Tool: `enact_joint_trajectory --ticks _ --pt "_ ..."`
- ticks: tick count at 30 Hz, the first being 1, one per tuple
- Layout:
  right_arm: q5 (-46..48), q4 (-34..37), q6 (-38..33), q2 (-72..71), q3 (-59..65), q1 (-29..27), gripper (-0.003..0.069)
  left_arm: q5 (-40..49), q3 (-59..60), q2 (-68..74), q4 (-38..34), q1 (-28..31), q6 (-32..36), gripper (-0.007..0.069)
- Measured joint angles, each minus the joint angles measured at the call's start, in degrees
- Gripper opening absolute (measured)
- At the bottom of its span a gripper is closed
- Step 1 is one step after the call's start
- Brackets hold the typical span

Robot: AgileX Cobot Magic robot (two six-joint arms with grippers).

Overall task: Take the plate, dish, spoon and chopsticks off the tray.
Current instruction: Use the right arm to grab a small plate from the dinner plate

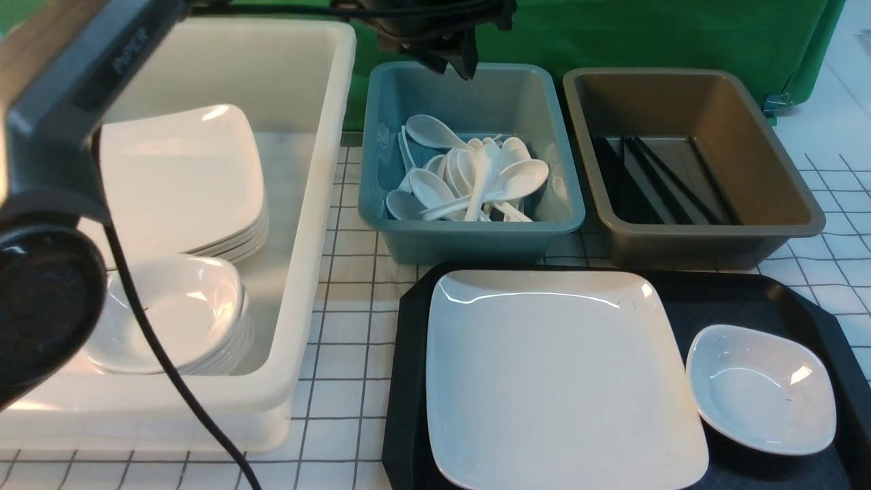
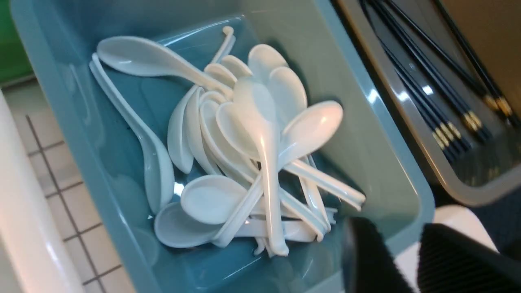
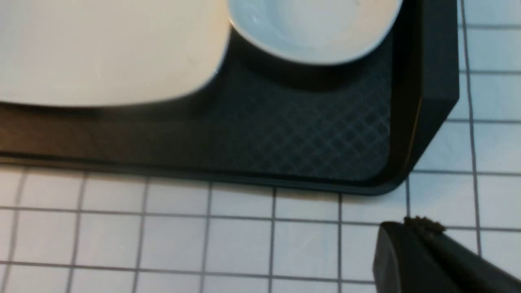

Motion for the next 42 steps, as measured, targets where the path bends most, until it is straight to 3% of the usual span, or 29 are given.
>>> enact_joint_trajectory --ticks 2,5,16,26,33,36,42 --pt "-1.69 -0.36 0.60 5.20 0.00 0.00 0.0030 0.36 -0.05 -0.81 -0.20 0.00 1.11 0.0035" --pt "-4.99 -0.36 1.45 13.67 0.00 0.00 0.0030 0.64 -0.05 -0.96 -0.36 0.00 1.75 0.0003" --pt "-14.43 2.27 4.59 43.76 -7.26 -1.05 0.0030 0.78 0.98 -1.53 -6.70 0.00 4.57 0.0000" --pt "-15.53 7.47 -2.09 48.98 -12.92 -9.91 0.0036 0.82 25.05 -14.64 -5.95 0.00 6.92 0.0000" --pt "-17.10 7.47 -2.50 50.05 -13.04 -13.70 0.0162 0.93 31.03 -18.13 -6.73 0.00 8.70 0.0000" --pt "-18.84 7.47 0.05 52.30 -13.04 -14.16 0.0268 0.93 31.21 -18.13 -6.73 0.00 9.04 0.0000" --pt "-21.78 7.47 4.22 56.97 -13.04 -14.16 0.0319 0.93 31.21 -18.02 -6.80 0.00 9.08 0.0000"
